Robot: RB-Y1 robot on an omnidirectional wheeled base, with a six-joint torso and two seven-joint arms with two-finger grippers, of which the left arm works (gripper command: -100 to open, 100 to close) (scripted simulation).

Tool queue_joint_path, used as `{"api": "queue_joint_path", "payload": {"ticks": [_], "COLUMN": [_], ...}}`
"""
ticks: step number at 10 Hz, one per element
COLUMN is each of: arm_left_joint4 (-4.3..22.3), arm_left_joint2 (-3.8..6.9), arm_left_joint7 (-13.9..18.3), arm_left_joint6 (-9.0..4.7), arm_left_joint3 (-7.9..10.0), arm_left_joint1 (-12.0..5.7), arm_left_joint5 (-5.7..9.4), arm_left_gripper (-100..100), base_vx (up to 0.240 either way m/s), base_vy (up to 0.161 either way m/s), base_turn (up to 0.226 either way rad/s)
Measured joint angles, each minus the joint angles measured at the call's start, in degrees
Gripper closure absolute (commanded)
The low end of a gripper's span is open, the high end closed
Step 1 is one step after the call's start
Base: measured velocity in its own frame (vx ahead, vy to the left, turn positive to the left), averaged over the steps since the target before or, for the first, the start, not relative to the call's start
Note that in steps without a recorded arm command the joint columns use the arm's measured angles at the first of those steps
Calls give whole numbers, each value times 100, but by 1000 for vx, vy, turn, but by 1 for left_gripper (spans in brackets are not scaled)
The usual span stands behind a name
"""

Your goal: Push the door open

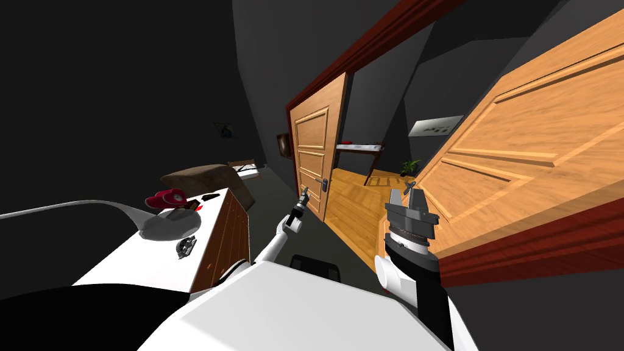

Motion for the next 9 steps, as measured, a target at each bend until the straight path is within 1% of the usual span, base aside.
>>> {"api": "queue_joint_path", "payload": {"ticks": [1,4,5,6,8,9], "arm_left_joint4": [157,493,636,752,991,1089], "arm_left_joint2": [-8,-23,-30,-56,-76,-75], "arm_left_joint7": [8,39,53,52,59,75], "arm_left_joint6": [1,80,99,114,80,97], "arm_left_joint3": [-29,-108,-126,-153,-172,-193], "arm_left_joint1": [-78,-284,-382,-442,-568,-634], "arm_left_joint5": [-11,-40,-45,-59,-66,-72], "arm_left_gripper": [-100,-100,-100,-100,-100,-100], "base_vx": [70,76,61,45,55,84], "base_vy": [72,75,82,58,58,64], "base_turn": [-93,-81,-79,-31,-65,-77]}}
